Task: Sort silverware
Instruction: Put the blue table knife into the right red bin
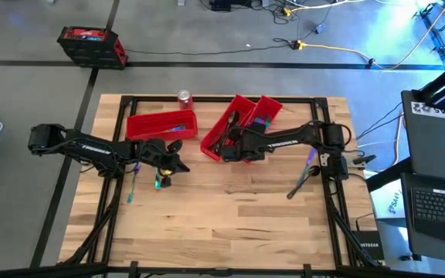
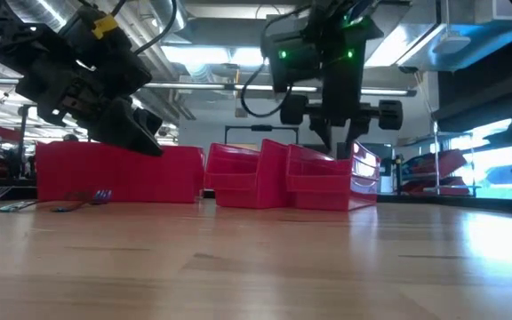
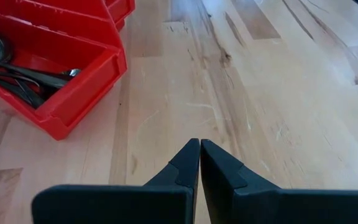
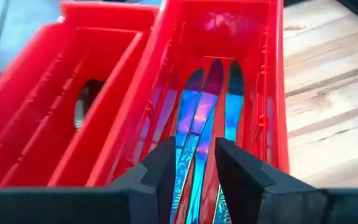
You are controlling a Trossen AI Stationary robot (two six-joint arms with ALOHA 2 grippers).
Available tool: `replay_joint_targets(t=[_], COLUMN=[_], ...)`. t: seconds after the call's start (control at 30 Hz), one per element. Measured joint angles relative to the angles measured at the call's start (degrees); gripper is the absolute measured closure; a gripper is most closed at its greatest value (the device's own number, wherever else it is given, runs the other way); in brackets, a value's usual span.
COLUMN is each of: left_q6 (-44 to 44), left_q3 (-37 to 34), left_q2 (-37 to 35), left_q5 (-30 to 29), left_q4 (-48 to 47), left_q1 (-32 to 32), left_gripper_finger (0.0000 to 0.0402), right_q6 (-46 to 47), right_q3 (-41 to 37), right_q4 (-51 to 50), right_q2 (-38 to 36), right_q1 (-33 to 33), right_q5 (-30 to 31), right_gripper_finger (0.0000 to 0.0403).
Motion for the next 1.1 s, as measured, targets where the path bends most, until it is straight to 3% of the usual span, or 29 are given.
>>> replay_joint_targets(t=[0.23, 0.57, 0.7, 0.9, 1.0, 1.1], left_q6=[0.19, -0.44, -0.43, -1.17, -2.72, -3.71], left_q3=[0.02, 0.04, 0.04, 0.04, 0.04, 0.04], left_q2=[0.00, 0.02, 0.02, 0.02, 0.01, 0.02], left_q5=[-1.19, -2.16, -2.54, -2.84, -2.93, -5.13], left_q4=[0.61, 2.71, 3.29, 3.44, 3.40, 3.42], left_q1=[0.00, -0.02, -0.02, -0.02, -0.02, -0.02], left_gripper_finger=[0.0402, 0.0402, 0.0402, 0.0402, 0.0402, 0.0402], right_q6=[-7.52, -18.85, -19.15, -24.35, -26.61, -25.93], right_q3=[4.70, 7.58, 7.58, 6.08, 2.75, -3.28], right_q4=[-5.07, -14.16, -20.54, -20.67, -20.59, -20.56], right_q2=[-1.62, -6.68, -8.22, -11.10, -13.94, -18.57], right_q1=[0.87, 5.88, 6.79, 6.51, 5.86, 5.97], right_q5=[2.85, 2.15, -5.55, -17.01, -23.73, -26.33], right_gripper_finger=[0.0337, 0.0399, 0.0401, 0.0402, 0.0402, 0.0403])
